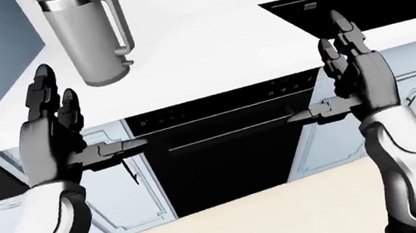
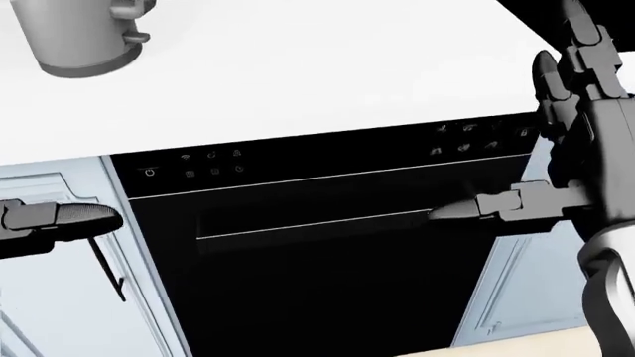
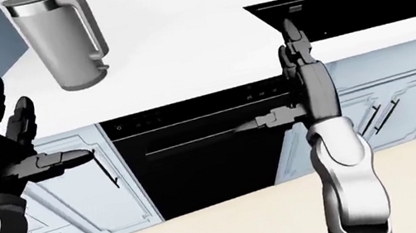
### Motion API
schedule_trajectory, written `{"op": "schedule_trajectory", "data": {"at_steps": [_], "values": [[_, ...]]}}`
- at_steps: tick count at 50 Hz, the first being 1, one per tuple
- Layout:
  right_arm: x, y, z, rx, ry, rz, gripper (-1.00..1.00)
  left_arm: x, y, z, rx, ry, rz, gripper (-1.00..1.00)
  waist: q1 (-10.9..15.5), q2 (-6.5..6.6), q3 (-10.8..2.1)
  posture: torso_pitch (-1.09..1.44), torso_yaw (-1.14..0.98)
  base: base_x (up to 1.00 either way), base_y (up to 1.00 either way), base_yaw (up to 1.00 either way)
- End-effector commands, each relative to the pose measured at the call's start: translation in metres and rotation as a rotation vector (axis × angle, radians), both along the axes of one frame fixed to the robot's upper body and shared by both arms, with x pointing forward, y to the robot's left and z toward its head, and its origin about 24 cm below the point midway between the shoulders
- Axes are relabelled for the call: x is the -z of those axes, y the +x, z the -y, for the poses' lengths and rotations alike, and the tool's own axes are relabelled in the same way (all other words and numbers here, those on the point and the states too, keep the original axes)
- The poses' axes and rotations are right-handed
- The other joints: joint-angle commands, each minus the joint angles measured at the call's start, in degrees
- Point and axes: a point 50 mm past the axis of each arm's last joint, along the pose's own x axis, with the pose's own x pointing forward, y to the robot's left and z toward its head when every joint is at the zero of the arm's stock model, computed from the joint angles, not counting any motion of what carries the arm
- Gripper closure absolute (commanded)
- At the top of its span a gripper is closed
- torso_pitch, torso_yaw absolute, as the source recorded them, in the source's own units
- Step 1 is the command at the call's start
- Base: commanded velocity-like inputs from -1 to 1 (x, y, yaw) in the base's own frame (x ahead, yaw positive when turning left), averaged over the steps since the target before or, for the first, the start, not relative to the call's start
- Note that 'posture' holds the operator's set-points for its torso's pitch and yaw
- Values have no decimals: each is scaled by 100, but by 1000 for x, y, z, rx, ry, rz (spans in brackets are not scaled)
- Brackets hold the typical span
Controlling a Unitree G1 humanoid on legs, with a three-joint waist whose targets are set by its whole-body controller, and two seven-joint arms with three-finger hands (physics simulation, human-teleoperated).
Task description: Press the button to open the lid of the electric kettle.
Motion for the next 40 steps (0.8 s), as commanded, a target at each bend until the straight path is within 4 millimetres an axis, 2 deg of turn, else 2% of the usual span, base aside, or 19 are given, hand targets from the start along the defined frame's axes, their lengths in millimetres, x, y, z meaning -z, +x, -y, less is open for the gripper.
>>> {"op": "schedule_trajectory", "data": {"at_steps": [1, 2, 3, 8, 11, 13, 14, 16, 19, 22, 24, 26, 27, 29, 31, 35, 37, 39, 40], "values": [[-11, -3, -1, -1, -12, 60, -100, -12, -3, 1, 3, 20, 64, -100, -18, 42, -98, 0, 0, 13, 0, 0], [-11, -3, -1, -2, -13, 60, -100, -12, -3, 1, 3, 20, 64, -100, 16, -55, -92, 0, 0, 13, 0, 0], [-11, -3, -1, -2, -13, 60, -100, -12, -4, 1, 3, 20, 64, -100, -21, -40, -94, 0, 0, 14, 3, 0], [-11, -2, -1, 0, -15, 61, -100, -13, -4, 1, 3, 20, 64, -100, -33, 159, -38, 0, 0, 14, 5, 0], [-11, -2, -1, 0, -15, 61, -100, -13, -4, 1, 4, 20, 65, -100, -71, 411, -20, 0, 0, 14, 5, 0], [-11, -2, -1, 1, -15, 61, -100, -13, -4, 1, 3, 20, 65, -100, -91, 765, -135, 0, 0, 14, 5, 0], [-11, -2, -1, 0, -16, 61, -100, -13, -4, 1, 4, 21, 65, -100, -54, 641, -134, 0, 0, 14, 5, 0], [-12, -3, -1, 0, -15, 62, -100, -14, -4, 1, 4, 21, 67, -100, -38, 649, -60, 0, 0, 13, 5, 0], [-12, -2, -1, 1, -12, 61, -100, -14, -4, 1, 3, 20, 67, -100, -6, 491, -102, 0, 0, 14, 4, 0], [-13, -2, -1, 1, -11, 61, -100, -15, -3, 1, 3, 20, 68, -100, 10, 321, -50, 0, 0, 14, 5, 0], [-13, -2, -1, 2, -10, 60, -100, -15, -3, 1, 4, 20, 69, -100, 29, 143, -48, 0, 0, 14, 5, 0], [-14, -2, -1, 1, -8, 60, -100, -16, -3, 1, 3, 19, 70, -100, 33, -218, -141, 0, 0, 14, 7, 0], [-14, -2, -1, 2, -9, 60, -100, -16, -3, 1, 3, 20, 70, -100, -30, 26, -93, 0, 0, 13, 7, 0], [-14, -2, -1, 2, -8, 59, -100, -15, -3, 0, 1, 19, 70, -100, -27, -66, -83, 0, 0, 14, 7, 0], [-13, -2, -1, 3, -8, 58, -100, -14, -3, 0, 2, 19, 69, -100, -39, 3, -111, 0, 0, 14, 8, 0], [-13, -1, -1, 3, -6, 59, -100, -15, -3, 0, -2, 18, 69, -100, -54, 221, -12, 0, 0, 13, 9, 0], [-13, -1, 0, 5, -7, 60, -100, -16, -4, 0, -3, 18, 71, -100, -85, 426, -19, 0, 0, 14, 8, 0], [-13, -1, 0, 5, -5, 60, -100, -16, -5, 0, -5, 18, 72, -100, -97, 814, -142, 0, 0, 14, 9, 0], [-13, -1, 0, 5, -6, 60, -100, -16, -5, -1, -7, 17, 72, -100, -36, 583, -111, 0, 0, 13, 9, 0]]}}
